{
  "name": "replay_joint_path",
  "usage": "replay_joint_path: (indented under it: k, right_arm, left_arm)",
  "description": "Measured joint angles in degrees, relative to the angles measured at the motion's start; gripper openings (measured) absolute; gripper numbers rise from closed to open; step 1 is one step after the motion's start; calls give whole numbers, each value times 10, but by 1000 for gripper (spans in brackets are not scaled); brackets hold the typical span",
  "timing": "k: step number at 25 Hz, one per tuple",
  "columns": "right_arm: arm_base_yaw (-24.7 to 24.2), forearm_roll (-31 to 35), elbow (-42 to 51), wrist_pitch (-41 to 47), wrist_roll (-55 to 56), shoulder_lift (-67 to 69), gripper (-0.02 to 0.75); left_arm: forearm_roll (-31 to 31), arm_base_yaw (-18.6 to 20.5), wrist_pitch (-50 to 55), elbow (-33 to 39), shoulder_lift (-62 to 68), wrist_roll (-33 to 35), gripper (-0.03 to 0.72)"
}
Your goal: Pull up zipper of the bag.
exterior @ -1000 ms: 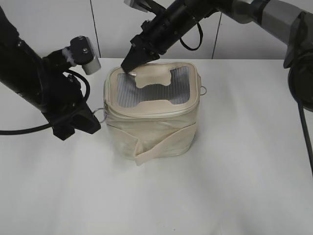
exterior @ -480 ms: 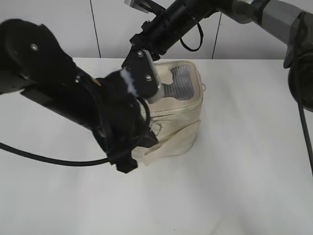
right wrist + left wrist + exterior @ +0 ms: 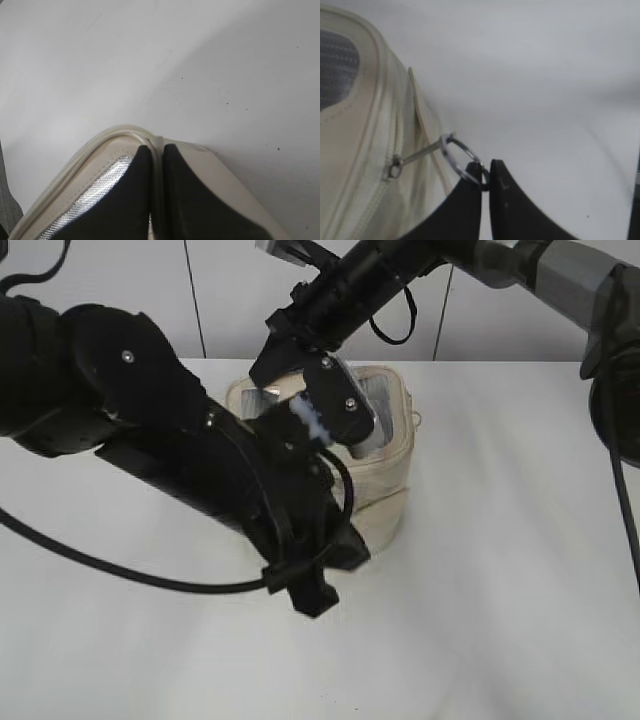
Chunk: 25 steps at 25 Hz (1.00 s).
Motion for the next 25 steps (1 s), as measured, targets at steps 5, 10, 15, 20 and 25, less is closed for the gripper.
replay_joint_path:
  k: [5,10,15,20,25]
  right_arm:
    - [-12,2,0,-1,6,-1,302]
    - [-50,-13,0,-1,59,-29,348]
    - [-117,-16,38,-2,79,-100,314]
    - [-204,40,288,-28,-11,-251,310]
    - [-266,233,698,-225,-303,-437,308]
  left_arm:
    - [-14,7,144,-1,-22,-36,242]
    - [12,43,183,12,-80,-106,315]
    - [23,116,178,22,-150,-135,317]
    - [-49,244,193,-29,-133,-72,312]
    - [-120,275,269,-220,4,-3,335]
